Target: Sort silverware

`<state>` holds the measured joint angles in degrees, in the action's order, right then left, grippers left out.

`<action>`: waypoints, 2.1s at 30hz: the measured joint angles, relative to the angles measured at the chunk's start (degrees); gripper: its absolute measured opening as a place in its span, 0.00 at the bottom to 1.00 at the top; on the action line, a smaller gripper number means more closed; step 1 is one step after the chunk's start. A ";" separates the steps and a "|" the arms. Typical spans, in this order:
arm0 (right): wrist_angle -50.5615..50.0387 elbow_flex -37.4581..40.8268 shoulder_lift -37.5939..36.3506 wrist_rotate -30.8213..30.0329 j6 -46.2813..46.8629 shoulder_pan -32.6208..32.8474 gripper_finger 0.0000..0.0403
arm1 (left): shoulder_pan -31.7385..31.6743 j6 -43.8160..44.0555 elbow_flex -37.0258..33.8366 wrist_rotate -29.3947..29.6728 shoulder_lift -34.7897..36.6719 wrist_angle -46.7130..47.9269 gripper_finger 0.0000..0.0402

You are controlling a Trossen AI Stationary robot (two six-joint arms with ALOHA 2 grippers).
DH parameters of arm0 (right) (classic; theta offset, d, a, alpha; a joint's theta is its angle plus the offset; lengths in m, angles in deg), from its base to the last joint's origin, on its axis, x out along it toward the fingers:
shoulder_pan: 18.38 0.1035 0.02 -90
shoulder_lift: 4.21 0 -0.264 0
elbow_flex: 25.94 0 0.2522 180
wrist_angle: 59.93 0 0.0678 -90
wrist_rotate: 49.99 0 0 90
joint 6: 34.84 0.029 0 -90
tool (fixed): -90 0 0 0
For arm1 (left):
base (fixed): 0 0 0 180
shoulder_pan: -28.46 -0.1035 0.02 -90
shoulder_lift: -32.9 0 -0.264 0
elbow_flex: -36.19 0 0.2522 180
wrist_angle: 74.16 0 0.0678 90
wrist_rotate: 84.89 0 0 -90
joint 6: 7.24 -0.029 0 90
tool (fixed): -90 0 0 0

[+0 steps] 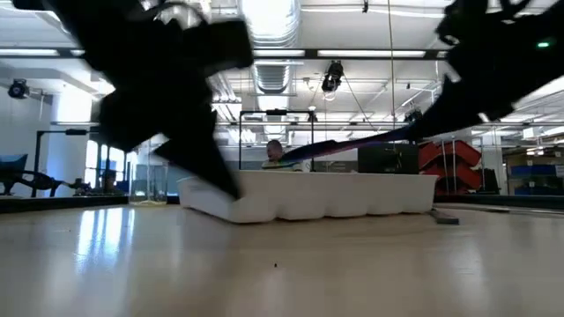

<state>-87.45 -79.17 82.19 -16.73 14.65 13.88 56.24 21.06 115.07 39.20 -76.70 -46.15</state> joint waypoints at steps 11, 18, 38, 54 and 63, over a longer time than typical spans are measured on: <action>9.86 -4.75 6.08 1.69 -2.18 -2.61 0.00 | 2.15 2.98 12.09 5.69 3.13 25.07 0.06; 10.20 -15.68 19.23 -0.49 -1.40 -3.95 0.00 | 6.99 19.73 16.46 7.79 5.76 44.88 0.06; -2.04 -36.60 33.08 10.85 -4.48 -12.19 0.14 | 8.79 33.51 3.27 8.31 5.77 42.34 0.06; -23.10 -33.46 20.28 13.06 -24.40 -0.13 0.50 | 8.95 23.89 -2.65 9.45 5.77 14.83 0.06; -25.69 -18.81 17.31 11.87 1.98 8.33 0.41 | 7.85 4.18 -7.83 13.35 2.86 -21.99 0.06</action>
<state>-113.14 -97.99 99.50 -4.86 16.63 22.21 64.09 25.23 107.25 52.55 -73.84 -68.13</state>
